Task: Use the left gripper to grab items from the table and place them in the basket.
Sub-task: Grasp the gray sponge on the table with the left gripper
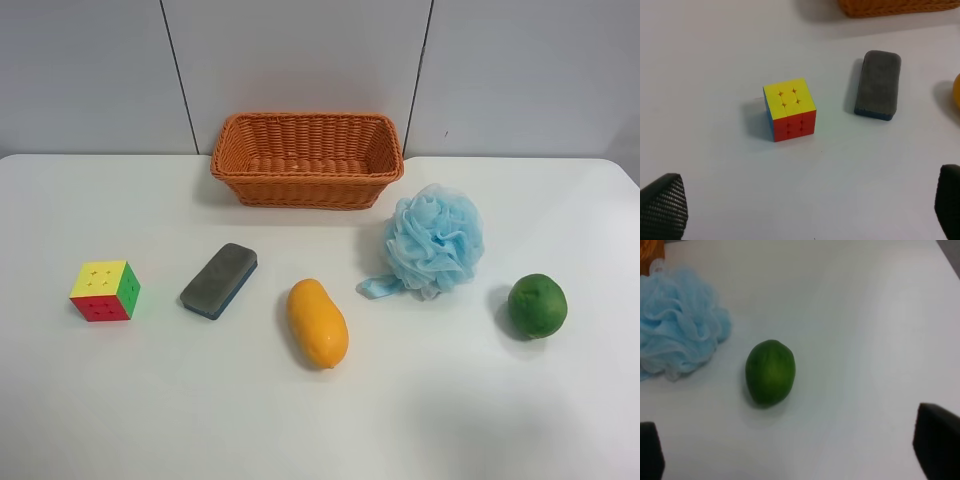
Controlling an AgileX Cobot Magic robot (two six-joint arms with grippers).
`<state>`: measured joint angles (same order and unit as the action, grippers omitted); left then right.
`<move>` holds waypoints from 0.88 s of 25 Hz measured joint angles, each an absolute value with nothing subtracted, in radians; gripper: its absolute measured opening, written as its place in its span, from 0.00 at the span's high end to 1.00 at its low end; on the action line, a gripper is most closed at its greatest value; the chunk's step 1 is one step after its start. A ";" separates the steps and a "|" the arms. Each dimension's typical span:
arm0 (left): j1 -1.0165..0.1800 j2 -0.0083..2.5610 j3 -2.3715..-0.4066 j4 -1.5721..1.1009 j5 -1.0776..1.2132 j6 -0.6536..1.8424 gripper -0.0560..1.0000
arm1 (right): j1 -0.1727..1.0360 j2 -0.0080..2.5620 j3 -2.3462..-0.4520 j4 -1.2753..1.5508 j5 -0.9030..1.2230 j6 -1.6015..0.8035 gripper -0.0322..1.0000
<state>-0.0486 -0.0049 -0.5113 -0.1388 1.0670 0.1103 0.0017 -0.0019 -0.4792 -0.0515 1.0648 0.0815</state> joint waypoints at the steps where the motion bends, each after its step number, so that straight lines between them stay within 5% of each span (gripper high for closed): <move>1: -0.049 -0.005 -0.511 -0.139 1.067 0.110 0.01 | 0.002 -0.002 -0.479 -0.052 1.065 0.082 0.01; 22: -0.049 -0.005 -0.511 -0.138 1.067 0.107 0.01 | 0.002 -0.002 -0.479 -0.052 1.065 0.082 0.01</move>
